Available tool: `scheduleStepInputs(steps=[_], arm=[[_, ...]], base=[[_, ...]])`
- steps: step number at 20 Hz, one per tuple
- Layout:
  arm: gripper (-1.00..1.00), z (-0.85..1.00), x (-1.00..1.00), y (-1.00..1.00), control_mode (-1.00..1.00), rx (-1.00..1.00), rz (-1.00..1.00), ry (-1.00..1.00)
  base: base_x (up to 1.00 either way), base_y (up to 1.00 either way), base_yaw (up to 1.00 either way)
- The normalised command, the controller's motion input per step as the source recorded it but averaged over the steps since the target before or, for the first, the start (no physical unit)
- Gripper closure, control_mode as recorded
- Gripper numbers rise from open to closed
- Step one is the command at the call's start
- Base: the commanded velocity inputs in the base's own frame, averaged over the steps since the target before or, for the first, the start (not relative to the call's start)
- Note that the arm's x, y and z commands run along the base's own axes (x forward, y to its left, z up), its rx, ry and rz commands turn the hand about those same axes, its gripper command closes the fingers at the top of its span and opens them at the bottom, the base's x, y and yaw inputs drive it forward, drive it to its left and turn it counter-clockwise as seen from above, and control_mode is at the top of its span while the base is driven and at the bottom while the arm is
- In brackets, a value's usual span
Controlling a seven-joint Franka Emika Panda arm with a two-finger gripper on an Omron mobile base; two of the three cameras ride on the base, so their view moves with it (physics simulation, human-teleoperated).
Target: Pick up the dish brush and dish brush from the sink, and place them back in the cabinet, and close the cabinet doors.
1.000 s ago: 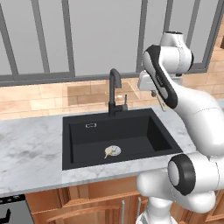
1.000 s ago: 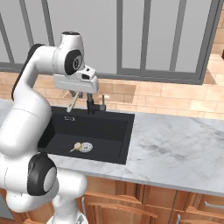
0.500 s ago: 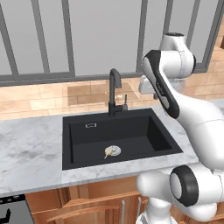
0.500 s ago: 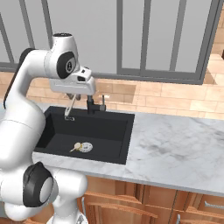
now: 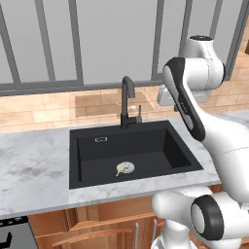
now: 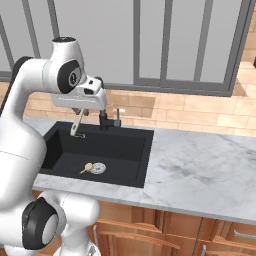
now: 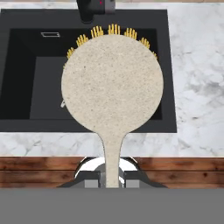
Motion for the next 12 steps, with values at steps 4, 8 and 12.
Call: scheduleStepInputs(steps=[4, 8, 12], arm=[[1.0, 0.18, -0.29, 0.0, -1.0, 0.0, 0.0, -0.03], [1.0, 0.11, -0.26, 0.0, -1.0, 0.0, 0.0, -0.03], [1.0, 0.13, -0.13, 0.0, -1.0, 0.0, 0.0, -0.02]], base=[[0.0, 0.0, 0.0], [0.0, 0.0, 0.0], [0.0, 0.0, 0.0]])
